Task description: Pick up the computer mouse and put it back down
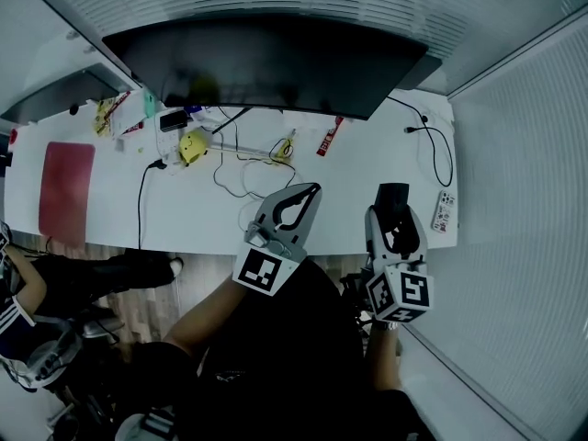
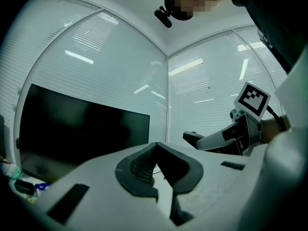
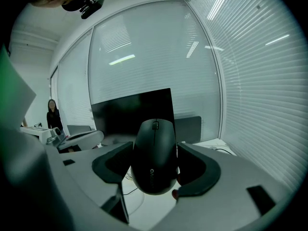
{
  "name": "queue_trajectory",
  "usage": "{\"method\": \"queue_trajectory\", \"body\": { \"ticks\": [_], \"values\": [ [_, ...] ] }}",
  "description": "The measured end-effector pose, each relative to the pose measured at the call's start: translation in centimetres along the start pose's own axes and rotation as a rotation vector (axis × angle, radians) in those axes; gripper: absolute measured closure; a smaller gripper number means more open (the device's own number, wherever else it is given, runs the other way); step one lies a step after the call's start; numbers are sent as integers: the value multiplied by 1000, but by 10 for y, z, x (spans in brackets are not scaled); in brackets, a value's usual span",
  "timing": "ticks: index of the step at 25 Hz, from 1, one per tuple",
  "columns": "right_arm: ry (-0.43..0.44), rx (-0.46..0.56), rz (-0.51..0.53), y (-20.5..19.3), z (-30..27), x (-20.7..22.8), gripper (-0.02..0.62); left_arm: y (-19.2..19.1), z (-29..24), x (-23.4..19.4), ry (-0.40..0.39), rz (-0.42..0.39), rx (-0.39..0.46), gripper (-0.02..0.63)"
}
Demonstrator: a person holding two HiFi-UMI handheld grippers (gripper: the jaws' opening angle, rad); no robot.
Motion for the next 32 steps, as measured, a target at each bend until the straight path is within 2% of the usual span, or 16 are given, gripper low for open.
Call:
{"method": "queue_trajectory", "body": {
  "ticks": [13, 21, 27, 30, 32],
  "values": [
    [-52, -98, -28, -31, -27, -11, 310, -24, 5, -17, -57, 47, -57, 600],
    [-75, -162, -47, -57, -53, -7, 310, -46, -1, -19, -102, 36, -108, 600],
    [-70, -244, -62, -88, -76, 3, 310, -54, -9, -18, -117, 35, -127, 600],
    [-74, -298, -73, -105, -89, 8, 310, -60, -10, -20, -136, -11, -165, 600],
    [-72, -335, -83, -115, -97, 11, 310, -65, -11, -22, -138, -4, -176, 600]
  ]
}}
Point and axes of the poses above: the fingertips, and each gripper's own axes: z backward along the fingers, x to its right, y out of its top, the point moved 8 cm from there along z, backward along the fingers, and after that the axes turned 10 degrees about -x, right-handed, at the moved point
